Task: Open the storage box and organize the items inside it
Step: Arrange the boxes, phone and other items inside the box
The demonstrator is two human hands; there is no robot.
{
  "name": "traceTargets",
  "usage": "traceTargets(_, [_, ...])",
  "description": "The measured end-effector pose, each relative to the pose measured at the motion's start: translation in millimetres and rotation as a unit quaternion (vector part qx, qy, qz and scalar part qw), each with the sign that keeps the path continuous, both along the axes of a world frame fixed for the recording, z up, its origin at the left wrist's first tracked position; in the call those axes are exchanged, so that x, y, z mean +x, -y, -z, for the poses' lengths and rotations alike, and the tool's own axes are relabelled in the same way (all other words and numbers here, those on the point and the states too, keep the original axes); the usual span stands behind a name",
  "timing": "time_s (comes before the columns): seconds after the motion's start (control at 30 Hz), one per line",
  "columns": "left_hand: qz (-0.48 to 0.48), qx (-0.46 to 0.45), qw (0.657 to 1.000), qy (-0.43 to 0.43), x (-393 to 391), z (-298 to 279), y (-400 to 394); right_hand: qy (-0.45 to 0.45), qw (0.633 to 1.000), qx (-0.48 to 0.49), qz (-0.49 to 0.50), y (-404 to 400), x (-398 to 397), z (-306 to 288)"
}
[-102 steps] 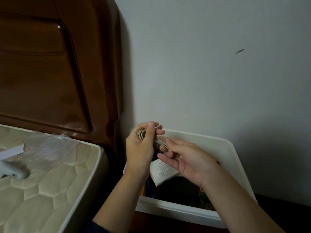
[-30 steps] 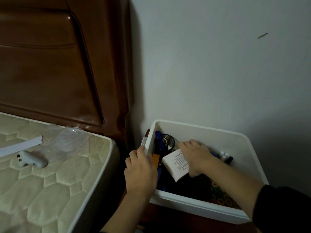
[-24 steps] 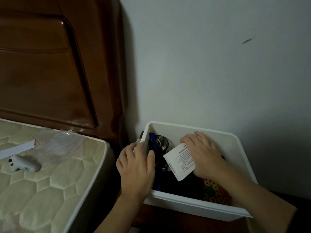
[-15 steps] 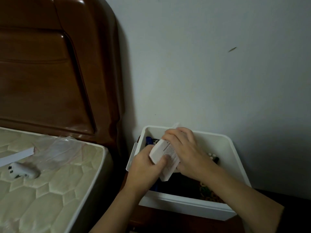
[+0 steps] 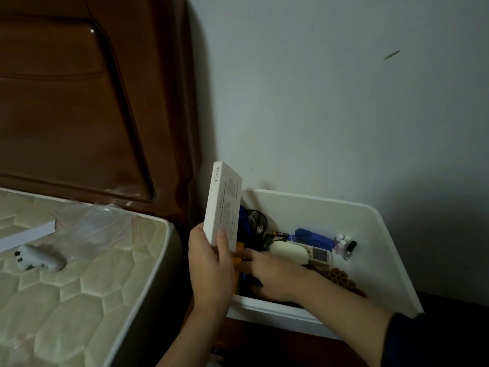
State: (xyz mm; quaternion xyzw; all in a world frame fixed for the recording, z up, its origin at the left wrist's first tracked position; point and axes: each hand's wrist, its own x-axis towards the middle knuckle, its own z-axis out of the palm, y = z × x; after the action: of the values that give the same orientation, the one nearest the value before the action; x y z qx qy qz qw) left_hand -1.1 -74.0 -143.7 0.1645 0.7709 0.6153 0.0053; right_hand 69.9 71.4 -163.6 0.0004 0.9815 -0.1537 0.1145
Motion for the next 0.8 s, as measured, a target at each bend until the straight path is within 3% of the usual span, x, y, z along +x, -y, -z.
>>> traceTargets(0.3, [-0.018,-0.022,0.999,-0.041,-0.1,7.5,-2.5,-0.062,0.990,0.103,-0.067,-4.0,-26.6,15.2])
traceTargets(0.4, [-0.021,-0.024,0.998,-0.046,0.9,9.4,-2.4,-0.008,0.992,0.114,-0.052,2.4,-33.7,20.0])
traceTargets(0.5, [-0.026,-0.031,0.998,-0.051,1.8,10.6,-2.1,0.082,0.979,0.183,-0.040,16.2,-45.1,27.2])
traceTargets(0.63, [-0.028,-0.043,0.997,-0.054,1.8,10.5,-2.7,0.106,0.969,0.221,-0.035,22.0,-51.8,23.4])
traceTargets(0.8, [-0.024,-0.077,0.994,-0.080,1.7,10.9,-4.0,0.118,0.977,0.176,-0.017,27.4,-49.2,10.2])
